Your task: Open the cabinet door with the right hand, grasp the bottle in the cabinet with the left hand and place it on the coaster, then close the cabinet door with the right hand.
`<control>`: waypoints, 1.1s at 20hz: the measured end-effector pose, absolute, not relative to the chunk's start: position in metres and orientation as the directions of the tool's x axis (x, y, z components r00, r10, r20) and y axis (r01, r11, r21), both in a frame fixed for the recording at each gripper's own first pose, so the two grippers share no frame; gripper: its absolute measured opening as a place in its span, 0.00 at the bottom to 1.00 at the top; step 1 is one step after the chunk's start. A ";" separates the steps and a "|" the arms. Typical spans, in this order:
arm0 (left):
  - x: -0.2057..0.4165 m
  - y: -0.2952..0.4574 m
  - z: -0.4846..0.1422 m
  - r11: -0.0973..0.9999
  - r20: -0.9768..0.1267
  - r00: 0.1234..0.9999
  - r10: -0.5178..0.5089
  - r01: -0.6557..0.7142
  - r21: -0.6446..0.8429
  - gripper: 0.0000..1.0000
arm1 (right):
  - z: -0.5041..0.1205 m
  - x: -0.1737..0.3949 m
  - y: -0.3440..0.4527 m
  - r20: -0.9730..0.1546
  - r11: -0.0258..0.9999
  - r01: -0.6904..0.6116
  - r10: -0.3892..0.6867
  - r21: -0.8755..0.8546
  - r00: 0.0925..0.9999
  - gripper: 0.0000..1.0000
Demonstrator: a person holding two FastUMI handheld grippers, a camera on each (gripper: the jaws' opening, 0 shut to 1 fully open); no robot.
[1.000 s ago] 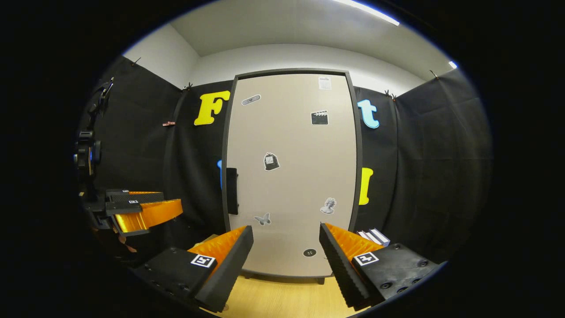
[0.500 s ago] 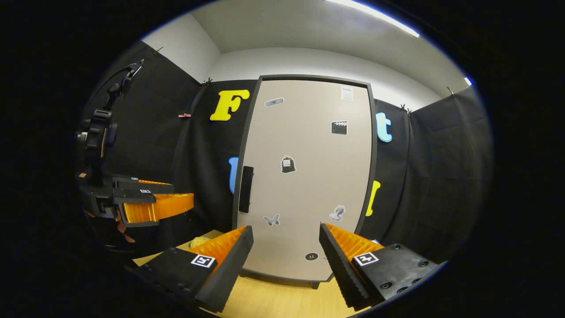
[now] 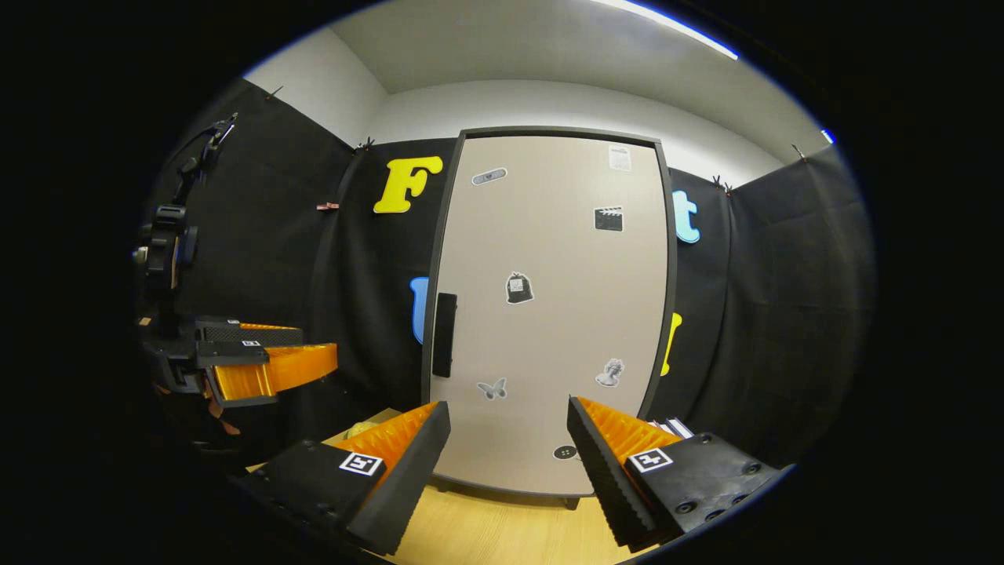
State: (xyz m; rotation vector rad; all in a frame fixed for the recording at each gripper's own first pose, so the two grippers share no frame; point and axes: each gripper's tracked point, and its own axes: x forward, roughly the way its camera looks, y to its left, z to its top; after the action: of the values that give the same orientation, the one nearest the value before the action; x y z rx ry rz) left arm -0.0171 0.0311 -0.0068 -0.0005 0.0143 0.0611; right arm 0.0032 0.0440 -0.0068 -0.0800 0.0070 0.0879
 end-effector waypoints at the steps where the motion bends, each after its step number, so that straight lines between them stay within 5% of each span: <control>1: -0.018 0.036 -0.007 0.998 -0.014 0.998 0.063 -0.063 -0.002 0.88 | -0.007 0.009 0.047 -0.012 0.993 -0.090 0.089 -0.076 0.996 0.98; 14: -0.024 0.138 -0.016 0.996 -0.015 0.996 0.088 -0.087 0.024 0.88 | -0.015 0.131 0.147 0.015 0.998 -0.058 0.058 -0.026 0.998 0.98; 22: -0.008 0.181 -0.032 0.997 -0.035 0.996 0.080 -0.080 -0.005 0.88 | -0.020 0.207 0.152 0.045 0.997 0.067 -0.065 -0.044 0.997 0.91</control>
State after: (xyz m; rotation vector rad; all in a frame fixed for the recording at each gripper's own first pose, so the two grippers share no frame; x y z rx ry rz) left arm -0.0079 0.1810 -0.0319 -0.0064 0.0351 0.0798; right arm 0.2071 0.1518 -0.0198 -0.0451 -0.0432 -0.0657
